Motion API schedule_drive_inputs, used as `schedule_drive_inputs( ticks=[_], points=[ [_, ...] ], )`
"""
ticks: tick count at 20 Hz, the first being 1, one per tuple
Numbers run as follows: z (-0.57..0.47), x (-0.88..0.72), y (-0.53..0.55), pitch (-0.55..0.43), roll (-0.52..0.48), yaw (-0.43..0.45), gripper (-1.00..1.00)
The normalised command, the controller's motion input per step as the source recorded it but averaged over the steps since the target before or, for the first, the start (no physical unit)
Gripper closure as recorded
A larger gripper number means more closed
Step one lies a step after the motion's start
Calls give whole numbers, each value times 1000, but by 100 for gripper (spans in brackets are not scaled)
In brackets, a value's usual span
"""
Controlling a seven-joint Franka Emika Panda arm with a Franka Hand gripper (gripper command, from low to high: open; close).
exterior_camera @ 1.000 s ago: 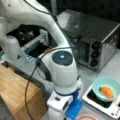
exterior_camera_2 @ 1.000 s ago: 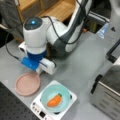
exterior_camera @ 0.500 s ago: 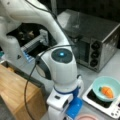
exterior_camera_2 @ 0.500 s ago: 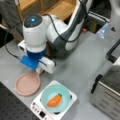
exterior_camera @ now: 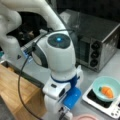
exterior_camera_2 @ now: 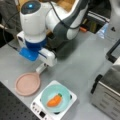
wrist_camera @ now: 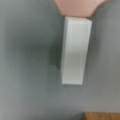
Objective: Pick up the pan. Place the pan on the table. Pick up the bowl. Place the bowl on the stove.
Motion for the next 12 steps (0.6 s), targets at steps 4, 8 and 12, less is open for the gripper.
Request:
schedule_drive_inputs(
  ticks=[4, 8, 12],
  points=[
    [476, -244, 280, 145, -29, -96, -100],
    [410, -431, 347, 103, -36, -73, -100],
    [151, -525, 334, 26, -59, -80, -100]
  ],
)
